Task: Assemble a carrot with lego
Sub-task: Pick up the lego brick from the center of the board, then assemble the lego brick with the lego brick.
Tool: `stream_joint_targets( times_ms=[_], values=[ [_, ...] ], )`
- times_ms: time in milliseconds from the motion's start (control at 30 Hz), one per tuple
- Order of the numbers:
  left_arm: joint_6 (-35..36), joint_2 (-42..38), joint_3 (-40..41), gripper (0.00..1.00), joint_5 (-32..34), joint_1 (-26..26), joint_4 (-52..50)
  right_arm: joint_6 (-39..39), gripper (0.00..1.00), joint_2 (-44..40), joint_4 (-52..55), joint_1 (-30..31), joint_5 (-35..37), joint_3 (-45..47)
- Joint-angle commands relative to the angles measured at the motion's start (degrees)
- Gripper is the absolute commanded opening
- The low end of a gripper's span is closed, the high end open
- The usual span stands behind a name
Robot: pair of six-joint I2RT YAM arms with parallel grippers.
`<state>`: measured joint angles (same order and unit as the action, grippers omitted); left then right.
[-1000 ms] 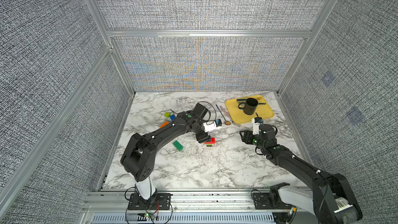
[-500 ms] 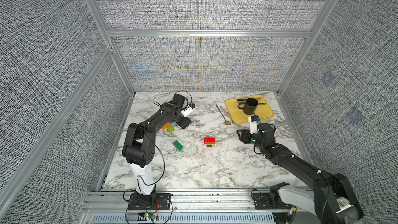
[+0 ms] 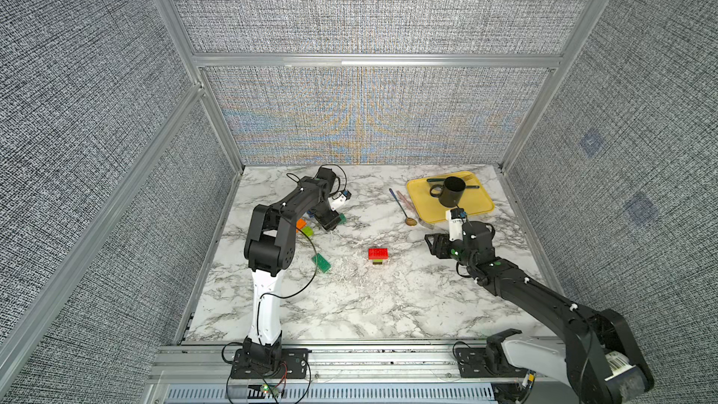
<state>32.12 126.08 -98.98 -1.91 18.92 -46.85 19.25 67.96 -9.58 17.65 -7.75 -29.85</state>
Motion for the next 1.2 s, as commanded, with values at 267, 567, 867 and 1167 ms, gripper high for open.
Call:
stream_joint_targets(
  times_ms=[267,567,867,1167],
  values=[
    [2.3,6.3,-9.2,0.63,-5.9,0.1,-6.3,0.7,0.65,0.5,-0.6,0.3,0.8,0.9],
    [2.7,9.1,-13.6,0.41,-8.2,0.1,-8.5,1.0,0.65,1.0,-0.7,0.5,0.9,1.1],
    [2.3,1.6,-10.8,0.23,-12.6,0.5,-8.0,-1.9,0.65,-0.2,2.1,0.5,4.0,-0.3],
    [7.3,-16.2,6.6,0.22,-14.0,10.7,-6.0,-4.5,0.65,-1.7,2.8,-2.0,4.1,-0.9]
  ],
)
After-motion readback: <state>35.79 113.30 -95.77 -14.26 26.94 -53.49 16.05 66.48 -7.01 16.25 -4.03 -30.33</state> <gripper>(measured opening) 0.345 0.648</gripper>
